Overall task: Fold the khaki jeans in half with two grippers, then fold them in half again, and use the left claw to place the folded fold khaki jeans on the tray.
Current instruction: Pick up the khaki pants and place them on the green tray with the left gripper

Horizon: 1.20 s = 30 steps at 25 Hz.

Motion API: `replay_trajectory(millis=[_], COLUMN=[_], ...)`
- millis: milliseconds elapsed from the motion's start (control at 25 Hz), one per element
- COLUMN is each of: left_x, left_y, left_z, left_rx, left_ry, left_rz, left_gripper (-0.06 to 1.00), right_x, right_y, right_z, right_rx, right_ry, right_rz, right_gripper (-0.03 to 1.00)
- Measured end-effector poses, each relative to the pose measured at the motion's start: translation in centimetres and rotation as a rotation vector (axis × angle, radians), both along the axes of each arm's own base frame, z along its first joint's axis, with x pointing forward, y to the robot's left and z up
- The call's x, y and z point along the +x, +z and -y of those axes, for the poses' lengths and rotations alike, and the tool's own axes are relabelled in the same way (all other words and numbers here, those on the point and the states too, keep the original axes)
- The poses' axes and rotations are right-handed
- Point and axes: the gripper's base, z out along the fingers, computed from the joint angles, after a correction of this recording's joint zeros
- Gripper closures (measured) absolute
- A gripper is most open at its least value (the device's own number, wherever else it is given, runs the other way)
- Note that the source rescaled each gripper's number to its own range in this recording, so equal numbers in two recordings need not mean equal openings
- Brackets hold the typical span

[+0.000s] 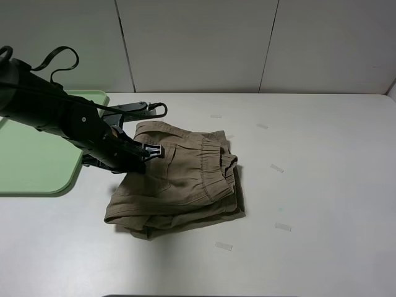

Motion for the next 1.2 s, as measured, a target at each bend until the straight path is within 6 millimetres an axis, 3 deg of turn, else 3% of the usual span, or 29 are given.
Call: replay_trajectory(millis=[160,480,640,1200], left_x=[-0.4,-1.2,-0.7,1.8], left_y=[1.2,6.8,7.7,7.9], left_z=[-0.1,-1.3,-4.1,-16.4], left_rx=[0.013,0.076,0.132,0.395], left_ry=[-0.038,-0.222,-0.184,-0.056], left_rz=[-0.006,0.133,0.12,0.139], left_gripper=[0.85,0.85,0.85,0.85], right_x=[0.0,0.0,0.0,0.0], right_y=[0.0,0.0,0.0,0.0], right_z=[0.0,0.0,0.0,0.0], right_rx=[0.0,0.0,0.0,0.0], right_ry=[0.0,0.0,0.0,0.0], right_rz=[0.0,0.0,0.0,0.0], right_gripper=[-0.03,-0.03,-0.03,-0.03])
